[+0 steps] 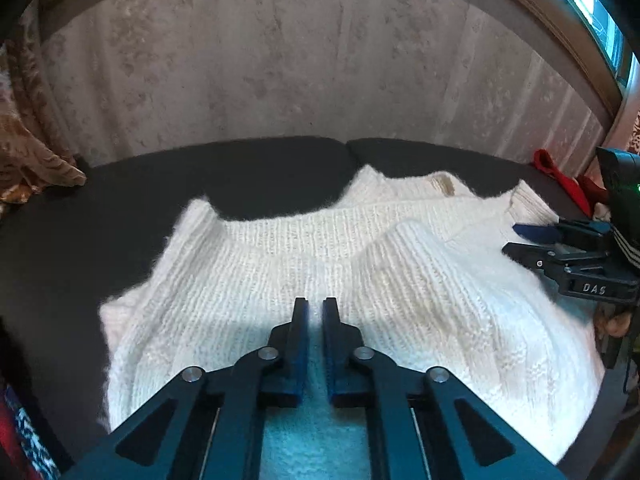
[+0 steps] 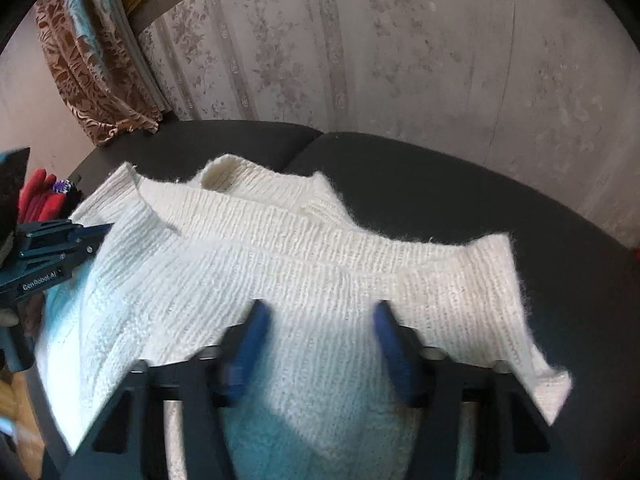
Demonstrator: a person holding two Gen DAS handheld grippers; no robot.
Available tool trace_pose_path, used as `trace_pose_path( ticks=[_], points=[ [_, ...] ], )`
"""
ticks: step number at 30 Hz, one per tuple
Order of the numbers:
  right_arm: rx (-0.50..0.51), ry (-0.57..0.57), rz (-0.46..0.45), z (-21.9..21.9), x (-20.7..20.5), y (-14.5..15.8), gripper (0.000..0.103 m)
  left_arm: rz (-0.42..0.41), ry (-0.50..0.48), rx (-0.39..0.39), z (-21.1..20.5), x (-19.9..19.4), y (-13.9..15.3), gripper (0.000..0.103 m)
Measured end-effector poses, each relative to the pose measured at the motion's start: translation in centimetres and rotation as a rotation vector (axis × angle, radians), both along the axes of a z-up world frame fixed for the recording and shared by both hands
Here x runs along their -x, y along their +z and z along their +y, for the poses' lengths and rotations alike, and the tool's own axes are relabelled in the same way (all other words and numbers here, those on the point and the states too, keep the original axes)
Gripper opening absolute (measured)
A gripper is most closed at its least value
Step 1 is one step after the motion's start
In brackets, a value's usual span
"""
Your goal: Fold clothes
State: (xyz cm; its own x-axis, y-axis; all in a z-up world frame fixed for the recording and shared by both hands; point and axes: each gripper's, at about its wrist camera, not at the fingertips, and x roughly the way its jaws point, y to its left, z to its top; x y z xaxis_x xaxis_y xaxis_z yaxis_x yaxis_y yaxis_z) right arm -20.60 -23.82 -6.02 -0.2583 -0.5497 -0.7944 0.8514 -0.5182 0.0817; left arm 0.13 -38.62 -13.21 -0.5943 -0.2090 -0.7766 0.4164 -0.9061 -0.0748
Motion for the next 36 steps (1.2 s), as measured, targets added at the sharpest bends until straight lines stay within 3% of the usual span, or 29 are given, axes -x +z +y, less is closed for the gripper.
trace_pose_path(
  ticks=[2,4,8,11,15,17,18,20,28,36],
  points=[
    [-0.001,0.017,0.037,-0.1,-0.7,0.2,0.015,0.032,0.019,0.007,0.1,-0.4,0.2,0.004],
    [-0.003,0.028,0.075,-0.6,-1.2,0.4,0.011,0.075,0.041,-0.004,0.1,-1.0,0.8,0.004],
    [0.009,0.026,0.113,-0.9,-1.2,1.2,0.009,0.147,0.063,-0.001,0.1,-1.2,2.5,0.004],
    [0.047,-0.047,0.133,-0.2,0.0,1.8,0.009,0.184,0.080,0.012,-0.3,-0.5,3.3,0.004],
    [0.100,-0.150,0.159,0.8,1.6,2.7,0.009,0.119,0.134,-0.005,-2.1,1.1,1.1,0.004],
    [0.078,-0.209,0.094,0.8,3.2,0.8,0.009,0.055,0.152,-0.070,-3.1,1.9,-1.5,0.006],
    [0.051,-0.233,0.042,0.8,4.0,-0.6,0.009,0.073,0.155,-0.077,-3.2,1.8,-1.6,0.006],
    [0.063,-0.252,0.020,0.9,4.4,-0.8,0.007,0.074,0.149,-0.081,-3.1,1.8,-1.5,0.006],
    [0.000,-0.174,0.083,1.1,1.3,-0.8,0.010,0.058,0.098,-0.050,0.1,-0.8,-1.7,0.006],
    [0.103,-0.165,-0.070,6.4,-1.6,-0.6,0.013,0.073,0.113,-0.072,3.3,-5.1,-1.4,0.006]
  ],
)
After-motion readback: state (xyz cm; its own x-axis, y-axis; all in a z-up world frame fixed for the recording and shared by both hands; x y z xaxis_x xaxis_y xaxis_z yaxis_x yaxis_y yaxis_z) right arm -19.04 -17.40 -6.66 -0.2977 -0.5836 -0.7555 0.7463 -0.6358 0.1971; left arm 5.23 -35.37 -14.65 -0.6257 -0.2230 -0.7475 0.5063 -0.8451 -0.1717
